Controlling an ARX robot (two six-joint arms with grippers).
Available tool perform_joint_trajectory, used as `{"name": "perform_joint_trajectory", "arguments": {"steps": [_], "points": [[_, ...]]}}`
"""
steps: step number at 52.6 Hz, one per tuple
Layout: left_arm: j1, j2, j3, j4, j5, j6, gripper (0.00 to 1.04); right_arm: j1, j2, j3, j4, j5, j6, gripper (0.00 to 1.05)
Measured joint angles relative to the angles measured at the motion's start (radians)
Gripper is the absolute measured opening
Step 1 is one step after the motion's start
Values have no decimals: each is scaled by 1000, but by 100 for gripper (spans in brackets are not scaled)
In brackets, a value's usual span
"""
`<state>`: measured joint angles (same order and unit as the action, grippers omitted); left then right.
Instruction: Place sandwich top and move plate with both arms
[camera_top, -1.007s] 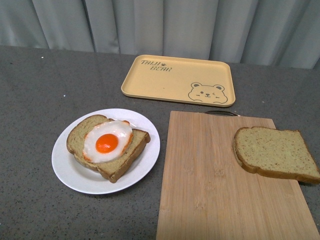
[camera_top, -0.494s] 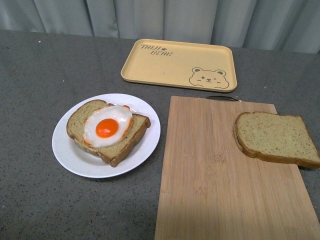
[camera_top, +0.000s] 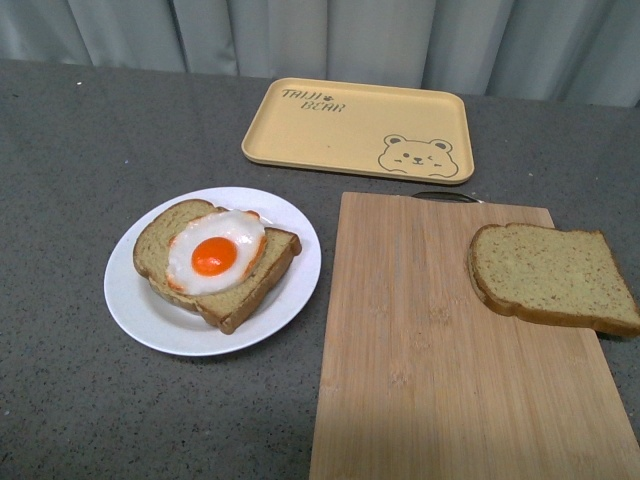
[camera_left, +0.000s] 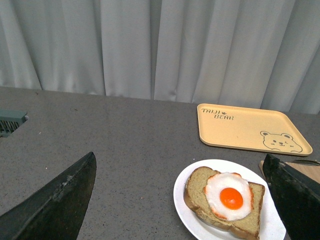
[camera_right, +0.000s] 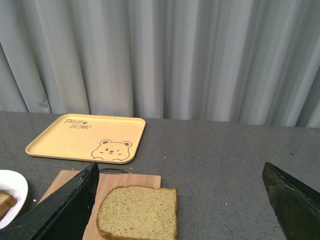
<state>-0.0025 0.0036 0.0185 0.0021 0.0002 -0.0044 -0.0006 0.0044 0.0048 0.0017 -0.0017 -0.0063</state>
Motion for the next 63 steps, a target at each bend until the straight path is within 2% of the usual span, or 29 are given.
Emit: {"name": "perform_joint_trajectory", "arguments": {"steps": [40, 42, 44, 47, 50, 56, 63], "points": [[0, 0, 0, 0, 0, 0, 98, 0, 0, 0, 0, 0, 0, 95], [0, 0, 0, 0, 0, 0, 98, 16, 7, 0, -1, 50, -17, 95], [0, 0, 0, 0, 0, 0, 98, 56, 35, 5, 0, 193, -58, 95], [0, 0, 0, 0, -2, 0, 98, 80, 93, 7, 26, 328, -100, 95], [0, 0, 0, 0, 0, 0, 98, 67, 166, 9, 78, 358, -125, 95], [0, 0, 0, 0, 0, 0, 98, -9, 361, 30, 221, 277, -132, 95], [0, 0, 0, 0, 0, 0, 98, -105, 758, 104, 443, 95, -100, 95]]}}
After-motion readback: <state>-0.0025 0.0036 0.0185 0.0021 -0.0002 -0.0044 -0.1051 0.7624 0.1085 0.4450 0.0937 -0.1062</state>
